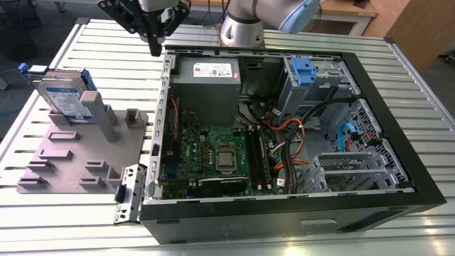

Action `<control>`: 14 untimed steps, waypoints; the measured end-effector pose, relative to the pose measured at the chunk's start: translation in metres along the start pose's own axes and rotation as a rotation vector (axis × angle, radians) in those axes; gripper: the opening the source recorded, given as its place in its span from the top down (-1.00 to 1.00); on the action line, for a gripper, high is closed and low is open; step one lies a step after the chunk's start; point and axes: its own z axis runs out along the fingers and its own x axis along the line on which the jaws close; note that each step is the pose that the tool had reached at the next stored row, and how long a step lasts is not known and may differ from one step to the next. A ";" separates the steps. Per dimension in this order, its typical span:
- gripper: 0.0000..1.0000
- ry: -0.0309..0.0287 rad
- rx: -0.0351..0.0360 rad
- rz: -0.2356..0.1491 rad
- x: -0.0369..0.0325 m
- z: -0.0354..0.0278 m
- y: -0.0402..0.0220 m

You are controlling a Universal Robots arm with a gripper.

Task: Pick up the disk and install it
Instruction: 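Reach for the disk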

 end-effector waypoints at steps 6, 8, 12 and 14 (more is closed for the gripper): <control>0.79 0.0000 0.0000 0.000 0.0097 -0.0002 -0.0007; 0.79 0.0000 0.0000 0.000 0.0126 -0.0003 -0.0009; 0.79 0.0000 0.0000 0.000 0.0184 -0.0005 -0.0014; 0.79 0.0000 -0.0001 0.000 0.0215 -0.0006 -0.0016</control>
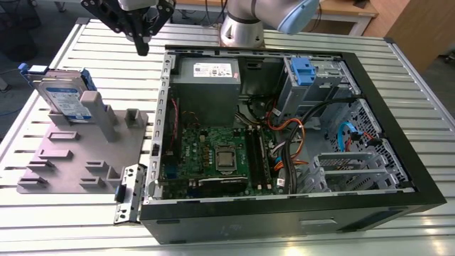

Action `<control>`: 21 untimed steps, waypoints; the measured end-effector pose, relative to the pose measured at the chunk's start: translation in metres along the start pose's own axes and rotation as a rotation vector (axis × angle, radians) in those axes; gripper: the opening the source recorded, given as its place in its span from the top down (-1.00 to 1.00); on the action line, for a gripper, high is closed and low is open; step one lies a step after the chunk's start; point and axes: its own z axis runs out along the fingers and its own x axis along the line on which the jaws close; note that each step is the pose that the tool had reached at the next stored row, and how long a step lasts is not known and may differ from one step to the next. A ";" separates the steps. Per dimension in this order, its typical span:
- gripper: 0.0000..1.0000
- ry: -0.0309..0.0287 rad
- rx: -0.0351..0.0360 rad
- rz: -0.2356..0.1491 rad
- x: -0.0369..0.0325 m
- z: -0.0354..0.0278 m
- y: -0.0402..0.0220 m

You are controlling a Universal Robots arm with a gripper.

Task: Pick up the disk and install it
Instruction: 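Reach for the disk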

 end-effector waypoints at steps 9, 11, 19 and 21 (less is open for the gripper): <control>0.79 0.0000 0.0000 0.000 0.0120 -0.0003 -0.0009; 0.79 0.0000 0.0000 0.000 0.0145 -0.0004 -0.0011; 0.79 0.0000 0.0000 0.000 0.0246 -0.0007 -0.0018; 0.79 0.0000 0.0000 0.000 0.0273 -0.0007 -0.0020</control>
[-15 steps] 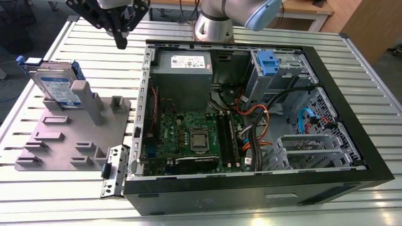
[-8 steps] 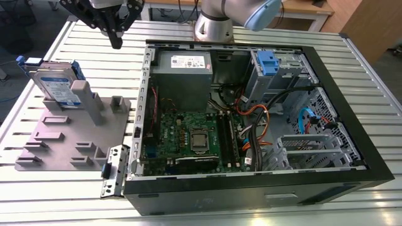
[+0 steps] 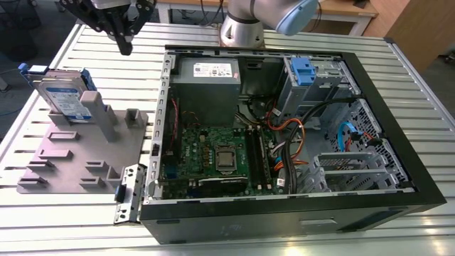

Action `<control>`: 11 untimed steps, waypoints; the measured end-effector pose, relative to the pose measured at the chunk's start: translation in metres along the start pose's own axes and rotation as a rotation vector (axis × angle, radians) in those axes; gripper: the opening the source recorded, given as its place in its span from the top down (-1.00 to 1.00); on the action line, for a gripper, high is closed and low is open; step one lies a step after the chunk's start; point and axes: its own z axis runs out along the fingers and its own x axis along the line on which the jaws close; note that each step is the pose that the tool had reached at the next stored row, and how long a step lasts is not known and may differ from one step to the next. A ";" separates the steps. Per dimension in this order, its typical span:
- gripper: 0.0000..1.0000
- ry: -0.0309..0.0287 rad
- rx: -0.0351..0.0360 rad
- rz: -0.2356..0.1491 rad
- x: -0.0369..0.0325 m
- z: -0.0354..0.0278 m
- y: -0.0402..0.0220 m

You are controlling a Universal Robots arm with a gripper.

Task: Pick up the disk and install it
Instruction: 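Reach for the disk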

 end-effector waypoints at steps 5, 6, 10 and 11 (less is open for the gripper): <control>0.79 0.0001 0.0001 0.000 0.0063 -0.0002 -0.0005; 0.79 0.0000 0.0000 0.000 0.0077 -0.0002 -0.0006; 0.79 0.0001 0.0001 0.000 0.0129 -0.0004 -0.0010; 0.79 0.0000 0.0000 0.000 0.0142 -0.0004 -0.0011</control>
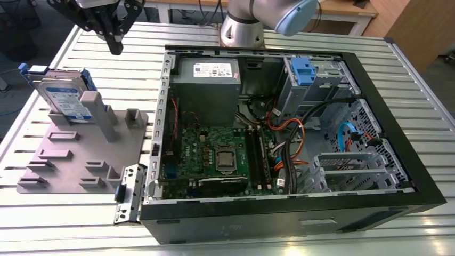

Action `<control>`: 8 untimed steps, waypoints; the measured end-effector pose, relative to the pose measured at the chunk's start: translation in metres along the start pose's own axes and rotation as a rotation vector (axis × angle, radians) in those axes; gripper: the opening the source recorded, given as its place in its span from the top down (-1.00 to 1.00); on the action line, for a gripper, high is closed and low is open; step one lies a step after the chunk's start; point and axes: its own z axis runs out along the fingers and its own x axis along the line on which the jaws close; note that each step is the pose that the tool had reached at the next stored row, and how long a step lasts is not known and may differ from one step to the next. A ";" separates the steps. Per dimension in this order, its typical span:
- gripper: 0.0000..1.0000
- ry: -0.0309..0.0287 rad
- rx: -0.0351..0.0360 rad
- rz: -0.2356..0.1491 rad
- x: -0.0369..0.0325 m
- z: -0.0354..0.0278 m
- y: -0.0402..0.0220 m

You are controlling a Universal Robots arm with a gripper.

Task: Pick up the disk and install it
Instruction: 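Reach for the disk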

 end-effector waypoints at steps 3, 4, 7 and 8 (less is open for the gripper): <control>0.79 0.0000 0.0000 0.000 0.0036 -0.0001 -0.0003; 0.79 0.0000 0.0000 0.000 0.0047 -0.0001 -0.0004; 0.79 0.0000 0.0000 0.000 0.0068 -0.0002 -0.0005; 0.79 0.0000 0.0000 0.000 0.0068 -0.0002 -0.0005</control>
